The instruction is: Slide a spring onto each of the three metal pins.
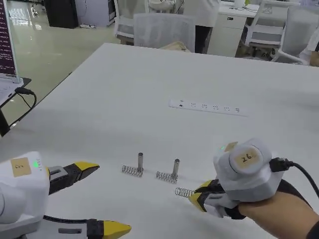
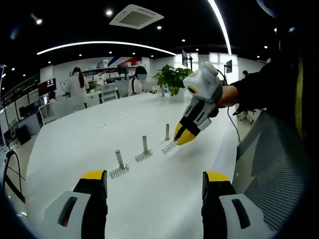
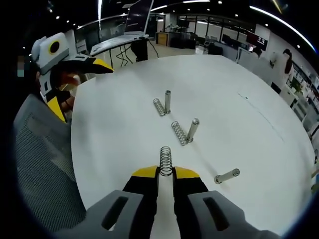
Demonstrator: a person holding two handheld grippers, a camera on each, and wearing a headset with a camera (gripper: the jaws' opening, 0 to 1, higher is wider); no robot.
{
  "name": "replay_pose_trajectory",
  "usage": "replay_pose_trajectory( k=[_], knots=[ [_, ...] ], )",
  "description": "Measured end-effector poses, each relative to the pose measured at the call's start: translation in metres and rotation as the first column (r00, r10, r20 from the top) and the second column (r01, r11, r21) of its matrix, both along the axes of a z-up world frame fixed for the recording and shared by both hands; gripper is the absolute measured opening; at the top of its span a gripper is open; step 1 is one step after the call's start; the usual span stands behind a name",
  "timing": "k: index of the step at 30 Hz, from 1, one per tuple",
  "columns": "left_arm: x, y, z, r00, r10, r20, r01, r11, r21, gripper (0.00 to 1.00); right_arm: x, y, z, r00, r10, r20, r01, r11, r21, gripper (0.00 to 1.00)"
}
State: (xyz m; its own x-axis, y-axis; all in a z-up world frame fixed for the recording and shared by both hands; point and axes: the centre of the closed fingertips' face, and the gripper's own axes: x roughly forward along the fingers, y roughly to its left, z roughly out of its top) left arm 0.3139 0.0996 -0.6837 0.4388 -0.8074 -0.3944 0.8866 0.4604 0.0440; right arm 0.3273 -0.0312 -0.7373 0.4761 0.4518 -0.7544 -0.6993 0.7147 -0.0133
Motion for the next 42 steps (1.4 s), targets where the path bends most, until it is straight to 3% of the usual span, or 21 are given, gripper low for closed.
replay_pose_trajectory(
  k=[4,10,15,23,32,42],
  knots=[
    [-0.002,-0.005,0.001,0.999,-0.032,0.003,0.032,0.999,-0.003,0.73,-0.007,0.015,0.022,0.999,0.044,0.002,-0.044,0.999,0.022,0.08],
    [-0.002,-0.014,0.003,0.997,-0.077,0.023,0.077,0.997,0.008,0.70,-0.018,0.035,0.043,0.995,0.098,-0.012,-0.098,0.994,0.054,0.08],
    [-0.005,-0.023,0.003,0.988,-0.143,0.064,0.142,0.990,0.025,0.62,-0.026,0.051,0.057,0.990,0.137,-0.016,-0.136,0.988,0.078,0.08],
    [-0.010,-0.035,-0.001,0.967,-0.229,0.114,0.222,0.973,0.065,0.43,-0.036,0.064,0.060,0.982,0.184,-0.043,-0.180,0.980,0.085,0.08],
    [-0.021,-0.049,-0.005,0.930,-0.330,0.162,0.313,0.942,0.119,0.21,-0.043,0.069,0.058,0.975,0.206,-0.080,-0.199,0.976,0.087,0.08],
    [-0.024,-0.054,-0.008,0.916,-0.357,0.185,0.333,0.931,0.150,0.08,-0.049,0.076,0.061,0.970,0.225,-0.097,-0.216,0.972,0.094,0.08]
  ],
)
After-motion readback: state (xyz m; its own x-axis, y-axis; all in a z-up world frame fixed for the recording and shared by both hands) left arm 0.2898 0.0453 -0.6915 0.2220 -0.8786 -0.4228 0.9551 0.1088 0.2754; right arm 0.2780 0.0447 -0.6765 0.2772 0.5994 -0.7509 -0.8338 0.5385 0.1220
